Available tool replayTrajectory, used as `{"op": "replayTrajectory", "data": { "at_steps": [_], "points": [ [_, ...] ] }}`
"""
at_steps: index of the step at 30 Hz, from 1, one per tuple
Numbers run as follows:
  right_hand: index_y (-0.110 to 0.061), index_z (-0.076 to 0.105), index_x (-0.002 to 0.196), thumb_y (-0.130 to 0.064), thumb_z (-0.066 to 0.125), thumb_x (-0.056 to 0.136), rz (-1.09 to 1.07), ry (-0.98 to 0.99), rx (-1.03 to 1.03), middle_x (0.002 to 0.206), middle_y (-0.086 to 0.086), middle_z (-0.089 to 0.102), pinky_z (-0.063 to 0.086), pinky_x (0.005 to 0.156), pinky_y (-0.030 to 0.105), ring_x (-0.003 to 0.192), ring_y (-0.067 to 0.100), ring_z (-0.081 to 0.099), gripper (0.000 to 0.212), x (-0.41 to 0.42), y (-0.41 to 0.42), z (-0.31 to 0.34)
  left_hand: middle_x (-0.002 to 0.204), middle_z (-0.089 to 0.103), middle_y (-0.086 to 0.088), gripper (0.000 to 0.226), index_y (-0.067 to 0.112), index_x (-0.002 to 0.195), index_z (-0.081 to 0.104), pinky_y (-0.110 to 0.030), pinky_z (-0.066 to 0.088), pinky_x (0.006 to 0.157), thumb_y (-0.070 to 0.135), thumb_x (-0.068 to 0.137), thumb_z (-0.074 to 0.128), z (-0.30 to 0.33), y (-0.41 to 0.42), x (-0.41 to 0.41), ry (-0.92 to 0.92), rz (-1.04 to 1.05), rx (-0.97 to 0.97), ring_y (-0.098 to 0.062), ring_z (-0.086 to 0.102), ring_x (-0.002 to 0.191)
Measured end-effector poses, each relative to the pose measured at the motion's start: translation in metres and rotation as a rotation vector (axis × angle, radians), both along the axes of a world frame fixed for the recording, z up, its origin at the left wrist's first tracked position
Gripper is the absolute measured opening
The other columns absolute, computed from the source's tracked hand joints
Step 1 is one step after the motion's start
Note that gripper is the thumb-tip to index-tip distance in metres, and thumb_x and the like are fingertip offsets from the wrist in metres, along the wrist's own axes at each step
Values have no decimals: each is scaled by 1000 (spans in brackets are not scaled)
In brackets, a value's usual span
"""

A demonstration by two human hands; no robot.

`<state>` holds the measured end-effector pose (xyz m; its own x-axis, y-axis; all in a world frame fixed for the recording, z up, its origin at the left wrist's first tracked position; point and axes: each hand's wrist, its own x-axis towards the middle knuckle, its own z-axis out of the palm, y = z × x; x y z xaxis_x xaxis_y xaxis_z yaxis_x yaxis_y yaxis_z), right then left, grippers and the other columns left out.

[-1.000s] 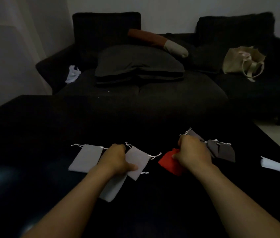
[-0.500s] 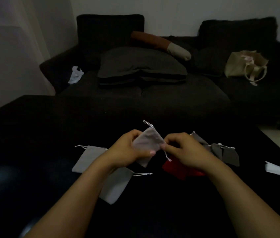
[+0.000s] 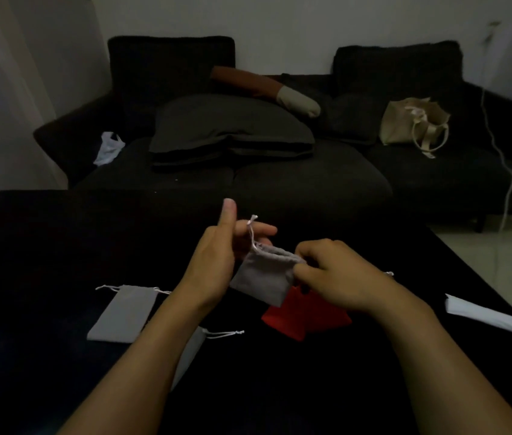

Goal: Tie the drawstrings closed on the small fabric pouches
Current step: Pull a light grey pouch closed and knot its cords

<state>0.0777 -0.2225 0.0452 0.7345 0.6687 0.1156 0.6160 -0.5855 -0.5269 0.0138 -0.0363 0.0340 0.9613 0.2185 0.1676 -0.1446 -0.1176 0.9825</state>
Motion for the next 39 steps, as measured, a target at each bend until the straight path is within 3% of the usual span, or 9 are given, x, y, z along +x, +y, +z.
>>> {"op": "replayTrajectory", "data": {
  "at_steps": [4,6,14,19,23,27,30,35,39],
  "points": [
    [-17,61,76,-19,61,88,-30,86,154,68,7,70,52,63,41,66,20,67,12,1,1,-1,84,76,4,31,24,89,77,-17,52,71,40,98,51,-6,-14,-1,-159,114,118,-6,71,81],
    [-16,64,84,-14,63,91,-31,158,265,66,7,71,55,64,42,65,23,70,8,1,0,-1,83,77,1,33,23,89,75,-21,54,73,31,102,46,-8,-12,0,-185,230,95,-10,72,80],
    [-1,74,96,-2,67,87,19,460,553,83,22,73,56,64,21,71,15,68,12,2,-7,1,81,76,-10,57,21,77,79,-31,55,68,43,104,34,-5,4,0,-47,282,-224,-21,73,76],
    [-16,68,112,-13,83,63,93,530,590,83,14,75,54,75,48,78,29,69,52,0,0,-5,79,76,-9,57,24,74,79,-28,57,63,44,104,34,-6,1,2,-49,286,-275,-20,73,73],
    [-24,78,95,-17,77,67,74,551,953,80,5,75,58,74,28,79,17,72,28,-1,11,-4,81,76,-10,59,19,75,79,-30,56,66,46,103,34,-4,1,2,-24,259,-329,-21,74,75],
    [-16,80,83,-16,71,73,79,669,1143,75,4,74,57,67,22,71,12,71,14,-4,13,0,86,76,-12,61,18,79,78,-36,55,76,47,104,30,-2,0,0,-30,219,-333,-23,74,82],
    [-19,79,86,-10,68,80,11,680,1133,79,-1,73,54,63,18,74,6,68,15,-2,12,-1,80,75,-12,61,13,79,77,-32,57,70,44,105,31,0,-2,0,-41,195,-410,-21,73,75],
    [-18,74,104,16,51,83,2,763,1056,95,5,68,53,61,20,81,15,67,47,3,10,-5,75,76,-9,58,5,90,70,-26,58,59,44,105,30,1,-4,3,-30,203,-519,-18,74,70],
    [-24,72,114,8,71,75,157,702,864,112,9,69,56,77,29,91,19,67,51,3,6,-9,79,77,-12,58,4,91,70,-27,59,61,44,105,31,1,-3,1,-30,212,-558,-20,76,75]
  ]
}}
